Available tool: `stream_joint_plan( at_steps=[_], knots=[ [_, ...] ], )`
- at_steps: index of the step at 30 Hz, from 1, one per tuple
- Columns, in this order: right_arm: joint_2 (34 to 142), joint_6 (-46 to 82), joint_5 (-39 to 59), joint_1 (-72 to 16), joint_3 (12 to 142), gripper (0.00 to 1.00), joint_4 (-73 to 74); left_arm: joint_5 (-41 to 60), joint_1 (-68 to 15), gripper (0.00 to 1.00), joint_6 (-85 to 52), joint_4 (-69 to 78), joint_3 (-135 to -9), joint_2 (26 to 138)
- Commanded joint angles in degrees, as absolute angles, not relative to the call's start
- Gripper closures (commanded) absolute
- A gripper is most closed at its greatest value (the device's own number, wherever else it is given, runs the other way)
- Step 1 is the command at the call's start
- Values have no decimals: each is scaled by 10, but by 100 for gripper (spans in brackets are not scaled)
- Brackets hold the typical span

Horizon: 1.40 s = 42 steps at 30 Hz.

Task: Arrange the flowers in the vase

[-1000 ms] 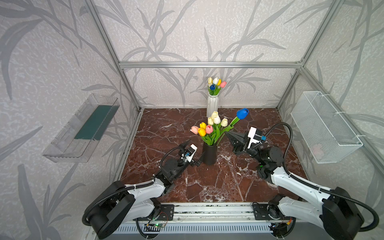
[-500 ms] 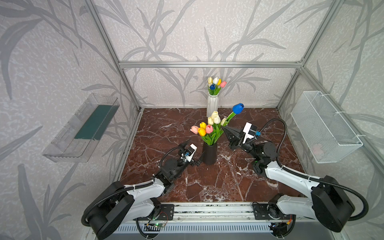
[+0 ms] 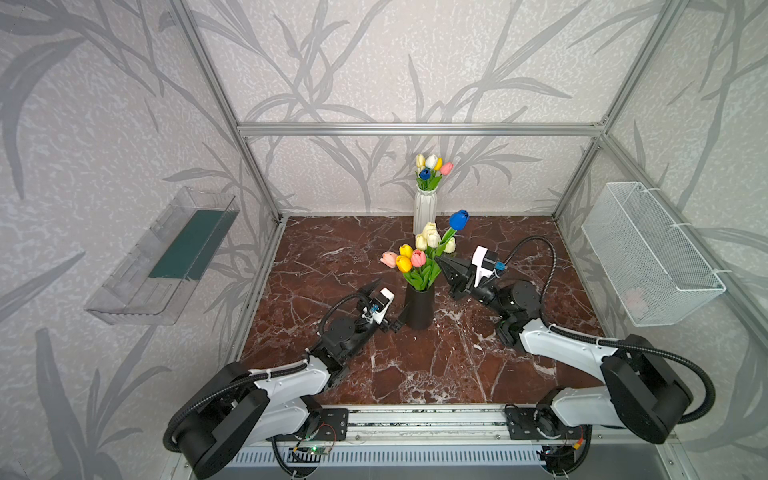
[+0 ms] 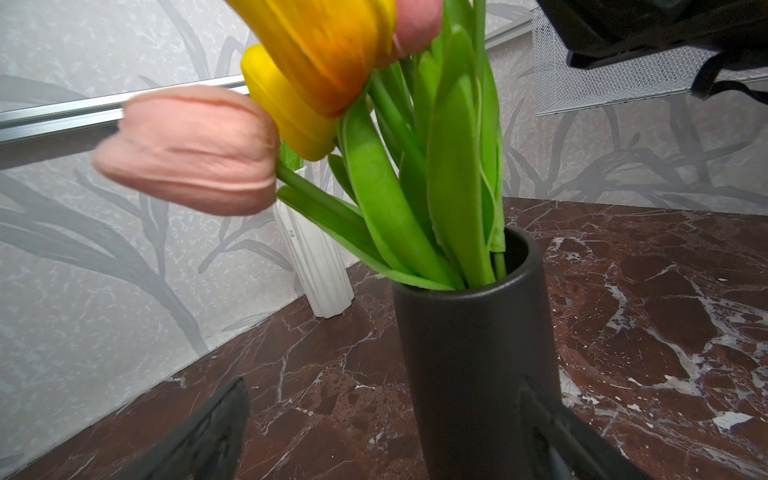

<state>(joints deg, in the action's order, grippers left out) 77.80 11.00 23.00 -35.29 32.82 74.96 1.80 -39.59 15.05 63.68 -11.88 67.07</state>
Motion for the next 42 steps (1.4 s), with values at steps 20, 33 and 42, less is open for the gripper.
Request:
stream_joint_plan(
  at_steps=[20, 33, 42],
  knots=[
    [749, 40, 193, -382, 243, 48, 639, 80, -394, 0, 158, 640, -153, 713],
    [537, 10, 142, -382, 185, 37, 497, 149, -395, 0, 130, 640, -236, 799],
    [478, 0, 96, -382, 141, 35, 513, 165, -395, 2, 111, 724, -277, 915]
  ],
)
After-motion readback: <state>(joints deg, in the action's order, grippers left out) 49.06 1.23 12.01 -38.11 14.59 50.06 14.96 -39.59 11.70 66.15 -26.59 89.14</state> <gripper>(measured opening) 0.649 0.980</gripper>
